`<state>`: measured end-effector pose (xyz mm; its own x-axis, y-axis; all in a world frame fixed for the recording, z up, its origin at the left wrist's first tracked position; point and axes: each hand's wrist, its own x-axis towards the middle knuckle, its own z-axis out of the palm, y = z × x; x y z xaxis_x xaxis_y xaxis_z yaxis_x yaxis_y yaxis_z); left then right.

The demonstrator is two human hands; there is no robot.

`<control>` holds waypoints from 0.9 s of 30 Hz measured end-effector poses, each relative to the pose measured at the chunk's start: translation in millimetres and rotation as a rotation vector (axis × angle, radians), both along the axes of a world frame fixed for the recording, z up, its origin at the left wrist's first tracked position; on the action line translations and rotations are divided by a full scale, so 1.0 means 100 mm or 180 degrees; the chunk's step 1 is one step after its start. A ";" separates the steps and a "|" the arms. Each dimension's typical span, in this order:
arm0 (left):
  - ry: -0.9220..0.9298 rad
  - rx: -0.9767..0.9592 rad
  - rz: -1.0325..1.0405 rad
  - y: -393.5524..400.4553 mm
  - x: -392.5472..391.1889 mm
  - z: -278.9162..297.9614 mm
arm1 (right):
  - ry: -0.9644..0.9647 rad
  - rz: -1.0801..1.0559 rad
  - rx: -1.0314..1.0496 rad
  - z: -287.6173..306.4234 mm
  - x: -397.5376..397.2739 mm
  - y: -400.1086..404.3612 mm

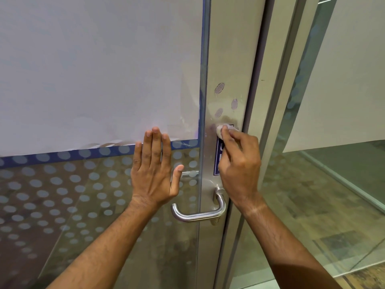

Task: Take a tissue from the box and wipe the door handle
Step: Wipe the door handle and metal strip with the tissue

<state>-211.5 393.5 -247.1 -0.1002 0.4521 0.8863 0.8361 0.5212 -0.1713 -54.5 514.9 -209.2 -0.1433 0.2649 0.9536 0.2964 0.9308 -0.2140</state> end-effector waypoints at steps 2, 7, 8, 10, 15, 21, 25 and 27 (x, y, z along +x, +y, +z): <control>0.0028 0.0026 -0.0014 0.00 0.00 -0.01 | -0.0119 -0.0041 0.0012 -0.10 0.01 -0.03; 0.0072 0.0074 -0.0034 0.01 -0.01 -0.02 | 0.0021 -0.0055 -0.0144 0.06 0.03 -0.04; 0.0074 0.0073 -0.0033 0.01 -0.01 -0.02 | 0.0070 -0.0072 -0.0156 0.13 0.01 -0.03; 0.0075 0.0072 -0.0028 0.01 -0.01 -0.02 | 0.0065 -0.0095 -0.0141 0.19 -0.01 -0.04; 0.0105 0.0090 0.0013 0.02 -0.03 -0.02 | 0.0029 -0.0196 -0.0366 -0.03 0.05 -0.15; 0.0121 0.0122 0.0035 0.03 -0.03 -0.03 | 0.0156 -0.0388 -0.0358 0.13 -0.04 -0.15; 0.0125 0.0114 0.0027 0.04 -0.04 -0.04 | -0.0132 -0.0364 -0.0393 -0.11 0.04 -0.17; 0.0138 0.0124 0.0037 0.04 -0.04 -0.04 | -0.0094 -0.0344 -0.0422 -0.07 0.03 -0.14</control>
